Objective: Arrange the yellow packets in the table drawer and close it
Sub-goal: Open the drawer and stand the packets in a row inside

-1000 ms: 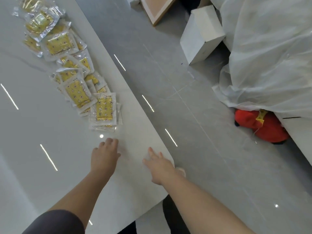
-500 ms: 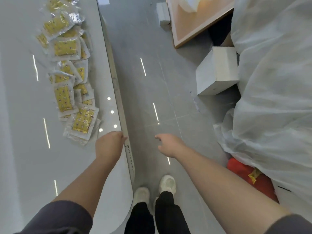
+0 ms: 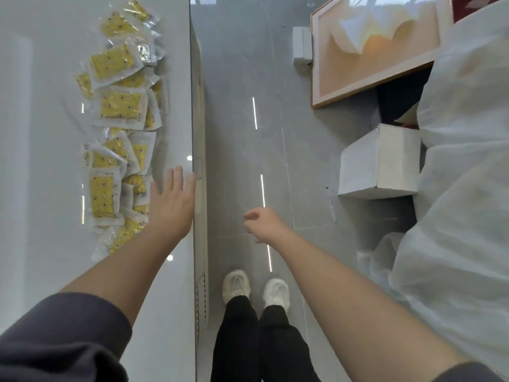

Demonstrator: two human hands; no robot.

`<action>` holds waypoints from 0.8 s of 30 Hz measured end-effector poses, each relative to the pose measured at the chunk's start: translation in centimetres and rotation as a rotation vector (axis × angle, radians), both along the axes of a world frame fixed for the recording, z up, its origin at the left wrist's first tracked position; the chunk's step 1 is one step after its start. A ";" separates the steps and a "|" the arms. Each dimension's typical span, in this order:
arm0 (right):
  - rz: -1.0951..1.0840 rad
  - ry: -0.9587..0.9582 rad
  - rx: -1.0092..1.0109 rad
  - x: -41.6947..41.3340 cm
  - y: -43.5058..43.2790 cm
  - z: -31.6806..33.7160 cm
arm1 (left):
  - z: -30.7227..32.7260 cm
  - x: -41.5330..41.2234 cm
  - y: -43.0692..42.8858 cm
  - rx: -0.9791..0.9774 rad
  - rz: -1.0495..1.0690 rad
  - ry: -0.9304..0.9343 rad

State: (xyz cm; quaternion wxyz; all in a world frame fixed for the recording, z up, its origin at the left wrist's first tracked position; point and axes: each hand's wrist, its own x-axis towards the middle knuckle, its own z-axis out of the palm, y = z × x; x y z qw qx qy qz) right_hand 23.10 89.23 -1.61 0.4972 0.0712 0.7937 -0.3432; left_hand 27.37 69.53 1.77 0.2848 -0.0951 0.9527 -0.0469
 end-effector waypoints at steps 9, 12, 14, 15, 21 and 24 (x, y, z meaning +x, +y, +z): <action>-0.083 -0.147 -0.116 -5.8 -6.9 -5.7 | -3.0 -4.0 -3.1 -0.185 -0.091 -0.274; -0.154 -0.216 -0.128 -6.7 -9.6 -7.9 | -2.9 -4.0 -3.3 -0.175 -0.113 -0.293; -0.217 -0.236 -0.125 -7.6 -11.7 -8.9 | -3.1 -4.1 -3.3 -0.173 -0.119 -0.287; -0.240 -0.228 -0.123 -8.0 -12.8 -9.7 | -3.1 -4.1 -3.3 -0.168 -0.118 -0.287; -0.362 -0.272 -0.133 -9.7 -17.6 -13.7 | -3.2 -3.9 -3.3 -0.111 -0.086 -0.274; -0.365 -0.268 -0.121 -9.9 -17.9 -13.7 | -3.1 -3.9 -3.3 -0.093 -0.067 -0.269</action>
